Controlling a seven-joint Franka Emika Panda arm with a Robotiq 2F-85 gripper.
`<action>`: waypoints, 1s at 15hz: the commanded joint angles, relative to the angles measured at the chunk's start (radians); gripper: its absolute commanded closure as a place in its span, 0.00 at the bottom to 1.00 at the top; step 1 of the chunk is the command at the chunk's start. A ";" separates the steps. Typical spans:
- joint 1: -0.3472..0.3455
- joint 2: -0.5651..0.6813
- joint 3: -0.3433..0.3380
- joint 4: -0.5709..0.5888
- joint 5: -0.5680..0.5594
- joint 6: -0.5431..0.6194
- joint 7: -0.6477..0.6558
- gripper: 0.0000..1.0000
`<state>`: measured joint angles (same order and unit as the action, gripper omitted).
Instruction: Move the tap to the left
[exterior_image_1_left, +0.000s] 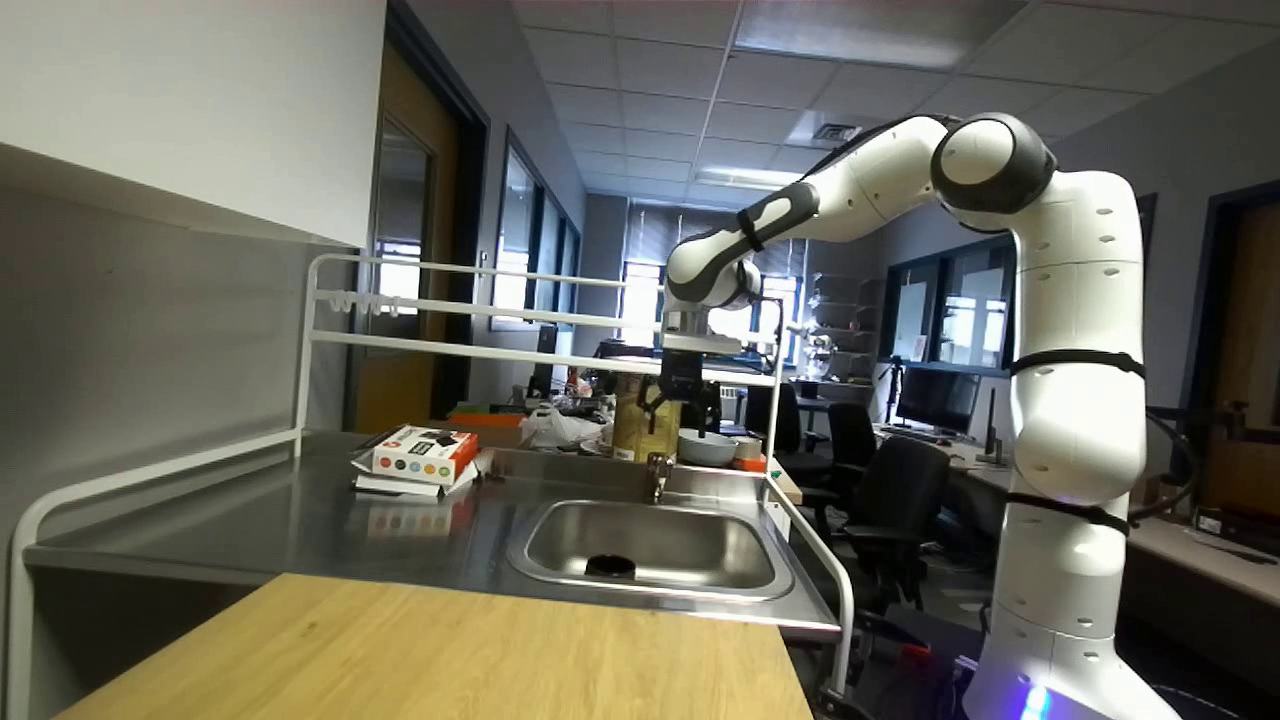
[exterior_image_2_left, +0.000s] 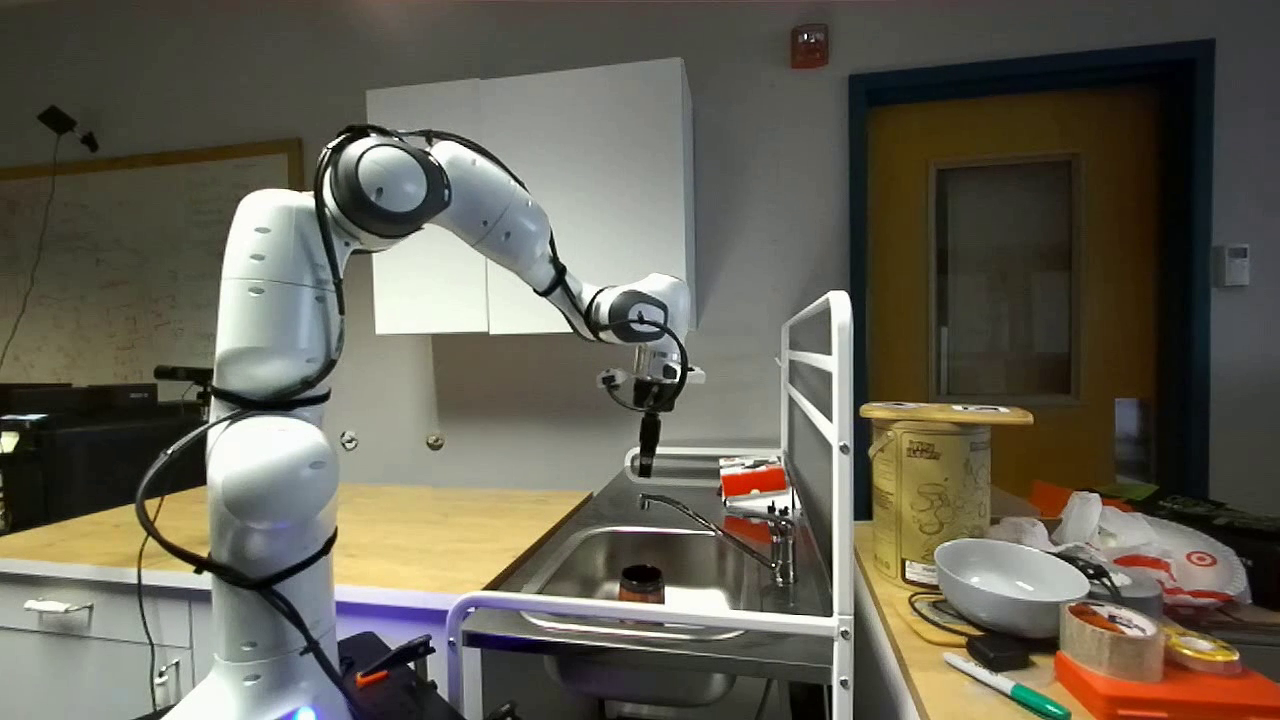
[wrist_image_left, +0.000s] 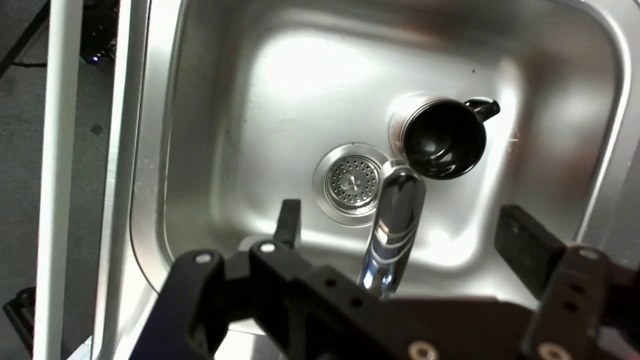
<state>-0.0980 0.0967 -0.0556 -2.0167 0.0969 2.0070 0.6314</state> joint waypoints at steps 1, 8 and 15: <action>0.014 0.109 -0.019 0.102 0.022 -0.023 0.052 0.00; 0.018 0.240 -0.028 0.184 0.050 -0.041 0.051 0.00; 0.026 0.290 -0.041 0.227 0.050 -0.060 0.053 0.64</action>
<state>-0.0866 0.3677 -0.0780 -1.8386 0.1230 1.9879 0.6682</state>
